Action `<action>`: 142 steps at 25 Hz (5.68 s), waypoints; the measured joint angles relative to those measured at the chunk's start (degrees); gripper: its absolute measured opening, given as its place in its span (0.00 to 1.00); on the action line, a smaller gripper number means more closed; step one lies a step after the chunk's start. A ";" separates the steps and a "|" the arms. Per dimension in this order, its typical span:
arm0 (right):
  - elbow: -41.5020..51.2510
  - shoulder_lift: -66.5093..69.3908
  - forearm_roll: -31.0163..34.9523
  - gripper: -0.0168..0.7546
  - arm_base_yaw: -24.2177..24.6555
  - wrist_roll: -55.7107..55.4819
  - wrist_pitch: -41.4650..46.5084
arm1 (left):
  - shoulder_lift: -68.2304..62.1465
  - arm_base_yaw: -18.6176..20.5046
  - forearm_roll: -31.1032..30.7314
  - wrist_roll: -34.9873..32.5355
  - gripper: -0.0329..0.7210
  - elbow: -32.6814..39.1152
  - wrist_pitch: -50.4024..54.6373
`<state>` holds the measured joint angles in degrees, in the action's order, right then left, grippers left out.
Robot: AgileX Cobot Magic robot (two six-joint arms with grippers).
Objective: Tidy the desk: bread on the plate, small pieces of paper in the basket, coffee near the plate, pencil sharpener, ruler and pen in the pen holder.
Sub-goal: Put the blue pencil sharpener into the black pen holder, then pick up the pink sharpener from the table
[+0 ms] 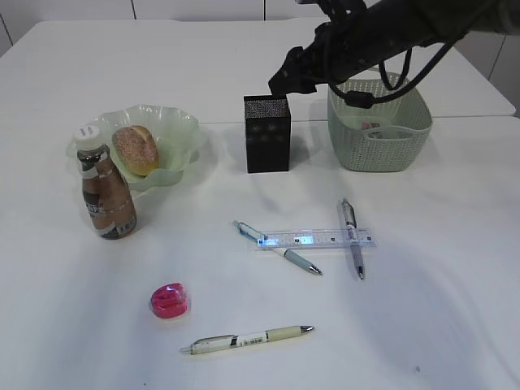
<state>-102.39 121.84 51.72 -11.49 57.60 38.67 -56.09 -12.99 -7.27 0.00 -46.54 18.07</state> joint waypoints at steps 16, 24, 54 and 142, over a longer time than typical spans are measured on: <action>-9.28 -6.17 -39.01 0.58 0.00 -45.01 31.48 | 0.00 0.00 2.74 0.00 0.57 0.00 2.68; -9.39 -11.12 -45.91 0.57 0.00 -56.61 32.49 | 0.00 0.00 2.84 0.00 0.57 0.00 11.62; 8.65 -18.94 -48.86 0.57 0.00 -60.02 32.77 | -18.96 -3.51 19.47 -21.75 0.57 -18.06 52.47; 9.03 -18.94 -57.65 0.57 0.00 -60.05 32.77 | -51.11 -20.49 10.85 -36.73 0.74 -18.66 25.82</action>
<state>-93.36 102.90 -5.93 -11.49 -2.45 71.44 -107.20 -33.48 3.58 -36.73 -65.20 43.89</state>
